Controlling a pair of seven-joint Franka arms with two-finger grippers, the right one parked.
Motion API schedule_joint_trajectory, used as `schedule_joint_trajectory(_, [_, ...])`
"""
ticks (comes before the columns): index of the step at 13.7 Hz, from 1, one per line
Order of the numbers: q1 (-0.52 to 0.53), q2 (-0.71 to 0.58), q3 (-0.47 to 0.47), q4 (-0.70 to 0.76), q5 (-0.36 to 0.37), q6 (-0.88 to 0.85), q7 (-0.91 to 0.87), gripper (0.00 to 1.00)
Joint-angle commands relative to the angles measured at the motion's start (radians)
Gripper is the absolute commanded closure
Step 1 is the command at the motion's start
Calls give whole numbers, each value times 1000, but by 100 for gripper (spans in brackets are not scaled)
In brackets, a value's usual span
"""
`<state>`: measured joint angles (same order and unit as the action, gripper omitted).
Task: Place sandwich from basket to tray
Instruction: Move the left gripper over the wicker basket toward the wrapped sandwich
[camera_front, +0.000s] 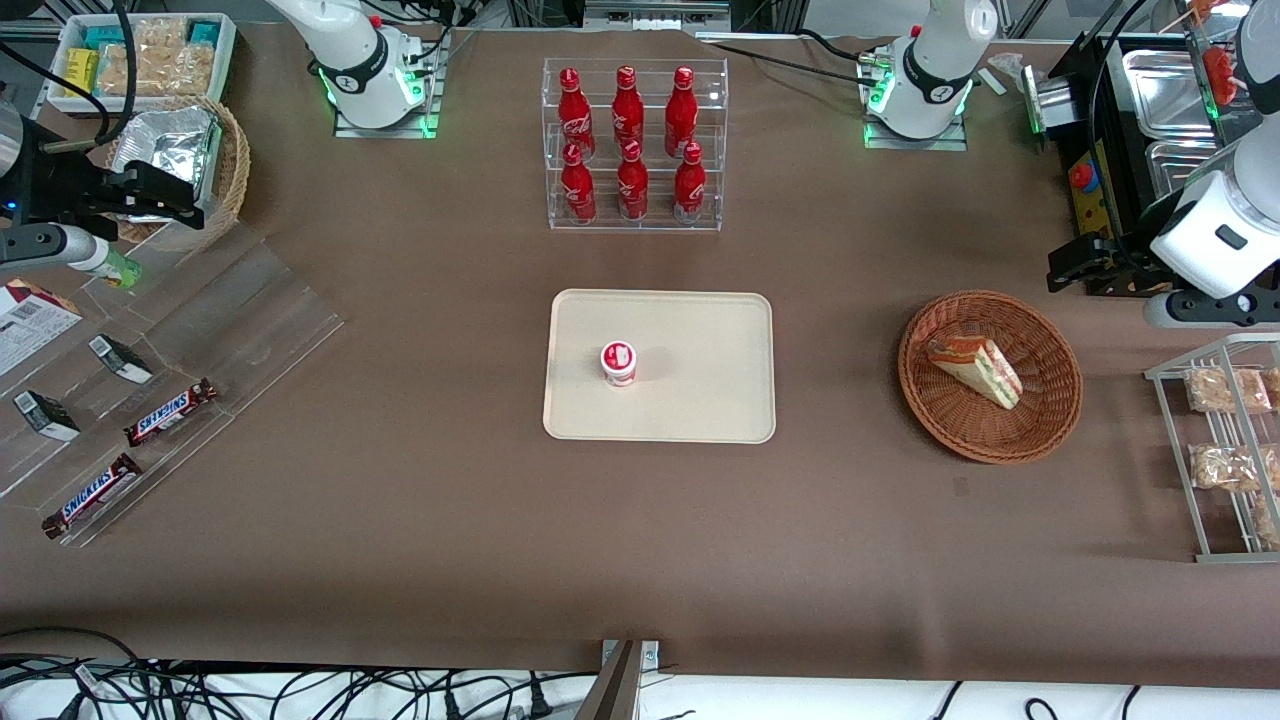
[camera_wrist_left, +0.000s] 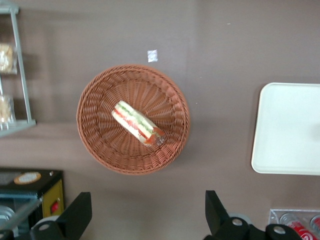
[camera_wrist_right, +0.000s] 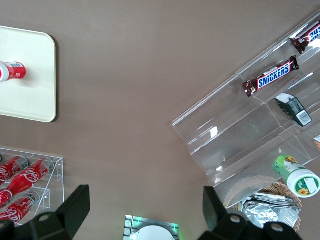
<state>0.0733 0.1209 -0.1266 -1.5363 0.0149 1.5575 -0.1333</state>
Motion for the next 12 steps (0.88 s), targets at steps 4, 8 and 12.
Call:
schedule_joint_trajectory(4, [11, 26, 10, -141, 40, 123, -277, 0])
schedule_joint_trajectory(8, [11, 26, 7, -296, 88, 294, -553, 0])
schedule_joint_trajectory(12, [13, 25, 7, -508, 149, 559, -736, 0])
